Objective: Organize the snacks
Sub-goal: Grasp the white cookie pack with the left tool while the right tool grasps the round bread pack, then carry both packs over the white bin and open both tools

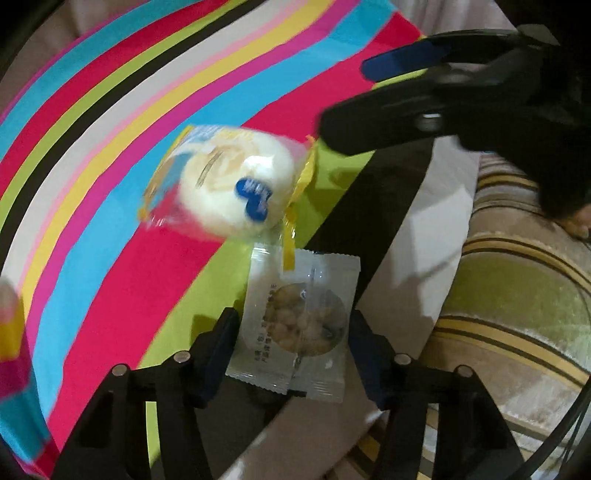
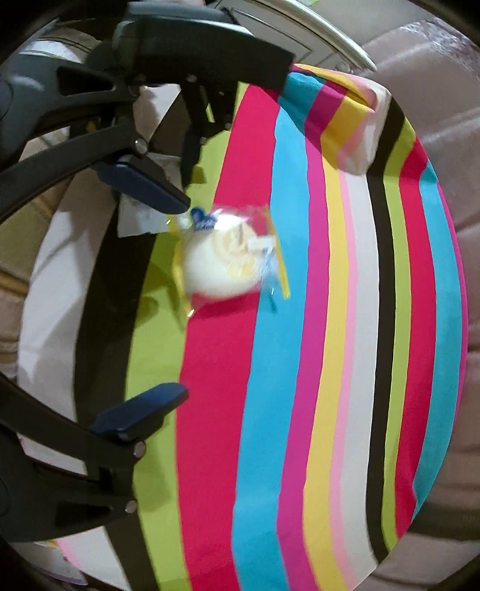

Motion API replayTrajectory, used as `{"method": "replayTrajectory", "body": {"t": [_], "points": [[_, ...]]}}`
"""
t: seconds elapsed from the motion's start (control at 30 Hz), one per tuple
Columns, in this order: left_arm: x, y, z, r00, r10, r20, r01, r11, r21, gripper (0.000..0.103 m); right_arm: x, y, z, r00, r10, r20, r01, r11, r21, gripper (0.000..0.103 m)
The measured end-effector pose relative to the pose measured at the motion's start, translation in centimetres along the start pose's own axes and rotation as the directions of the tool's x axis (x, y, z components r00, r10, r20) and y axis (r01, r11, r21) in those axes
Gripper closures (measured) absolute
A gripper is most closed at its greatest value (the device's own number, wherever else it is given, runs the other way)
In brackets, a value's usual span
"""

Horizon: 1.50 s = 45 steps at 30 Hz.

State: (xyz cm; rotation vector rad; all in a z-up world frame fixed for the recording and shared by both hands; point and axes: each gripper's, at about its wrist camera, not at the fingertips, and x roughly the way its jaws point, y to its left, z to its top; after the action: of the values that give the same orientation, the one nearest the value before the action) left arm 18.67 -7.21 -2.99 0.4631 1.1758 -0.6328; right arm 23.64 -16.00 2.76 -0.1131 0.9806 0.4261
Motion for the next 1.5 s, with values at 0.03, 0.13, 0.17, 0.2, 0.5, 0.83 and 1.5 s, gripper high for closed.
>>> {"method": "replayTrajectory", "body": {"t": [0.03,0.13,0.17,0.2,0.5,0.83,1.5], "points": [[-0.1,0.0,-0.2,1.0,0.005,-0.001,-0.005,1.0,-0.021,0.045,0.5,0.4,0.3,1.0,0.003,-0.003,-0.003,1.0,-0.01,0.009],[-0.7,0.1,-1.4,1.0,0.024,-0.012,-0.025,0.995,-0.094,0.049,1.6,1.7,1.2,1.0,0.004,-0.004,-0.004,0.999,-0.047,0.009],[-0.9,0.1,-1.8,1.0,0.024,-0.018,-0.026,0.991,-0.13,0.049,2.2,2.3,1.4,1.0,0.0,-0.009,-0.001,0.998,-0.064,0.009],[-1.1,0.1,-2.2,0.999,0.025,-0.02,-0.028,0.988,-0.153,0.05,2.7,2.6,1.5,1.0,-0.005,-0.016,0.004,0.997,-0.075,0.009],[-2.3,2.6,-3.1,0.995,0.103,-0.004,-0.098,0.928,-0.36,0.05,6.7,4.0,1.7,0.995,-0.071,-0.076,0.062,0.991,-0.119,0.01],[-5.2,3.1,-4.5,0.977,0.207,0.045,-0.159,0.858,-0.489,0.05,6.0,4.1,0.9,0.997,-0.049,-0.057,0.042,0.992,-0.116,0.033],[-6.6,-2.1,-1.2,0.965,0.205,0.166,-0.105,0.877,-0.47,0.05,-4.1,-4.3,-3.7,0.992,-0.125,0.019,0.123,0.988,0.092,0.034]]}}
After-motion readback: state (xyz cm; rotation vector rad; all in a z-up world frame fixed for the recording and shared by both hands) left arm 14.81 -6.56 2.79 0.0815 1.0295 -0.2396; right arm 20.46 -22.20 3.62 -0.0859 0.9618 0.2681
